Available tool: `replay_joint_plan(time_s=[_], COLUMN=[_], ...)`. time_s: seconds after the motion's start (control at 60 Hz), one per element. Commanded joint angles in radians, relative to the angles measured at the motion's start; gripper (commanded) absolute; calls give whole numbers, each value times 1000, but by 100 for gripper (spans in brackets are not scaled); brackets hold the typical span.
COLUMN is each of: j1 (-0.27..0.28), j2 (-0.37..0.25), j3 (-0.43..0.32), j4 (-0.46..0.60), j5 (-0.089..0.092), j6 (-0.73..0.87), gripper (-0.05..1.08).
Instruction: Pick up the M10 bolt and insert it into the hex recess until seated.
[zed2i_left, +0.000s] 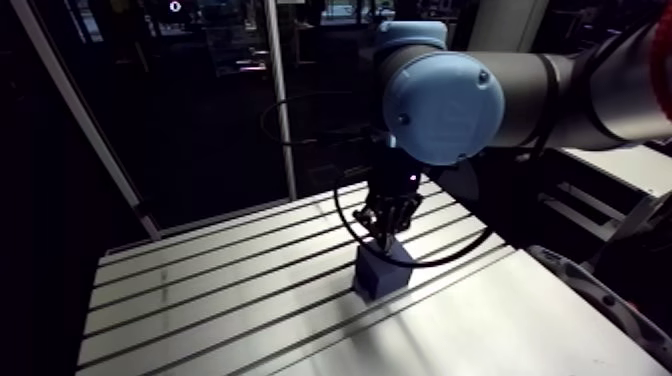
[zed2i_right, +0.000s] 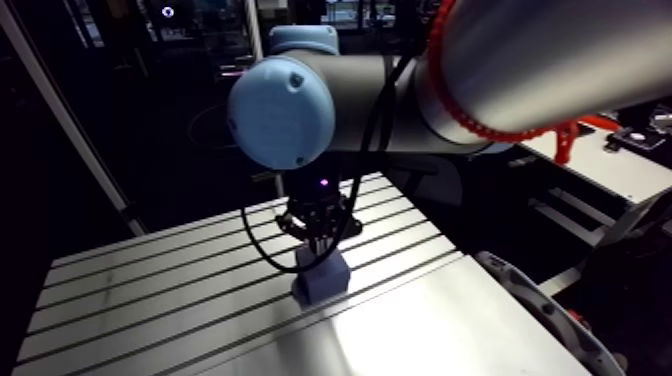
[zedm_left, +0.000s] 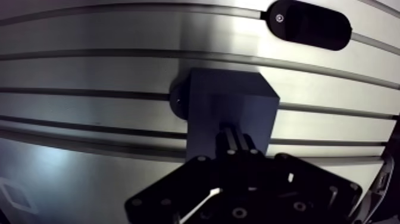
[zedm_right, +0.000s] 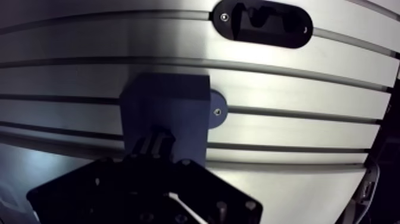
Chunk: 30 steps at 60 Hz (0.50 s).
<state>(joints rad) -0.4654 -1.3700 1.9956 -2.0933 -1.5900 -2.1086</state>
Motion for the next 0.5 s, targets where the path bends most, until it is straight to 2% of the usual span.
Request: replay_joint_plan(time_s=[0.017, 0.5], j1=[-1, -1], j2=[-1, -1], j3=[2, 2], j4=[0, -1], j5=[0, -2], j6=[0, 0], gripper=[108, 108])
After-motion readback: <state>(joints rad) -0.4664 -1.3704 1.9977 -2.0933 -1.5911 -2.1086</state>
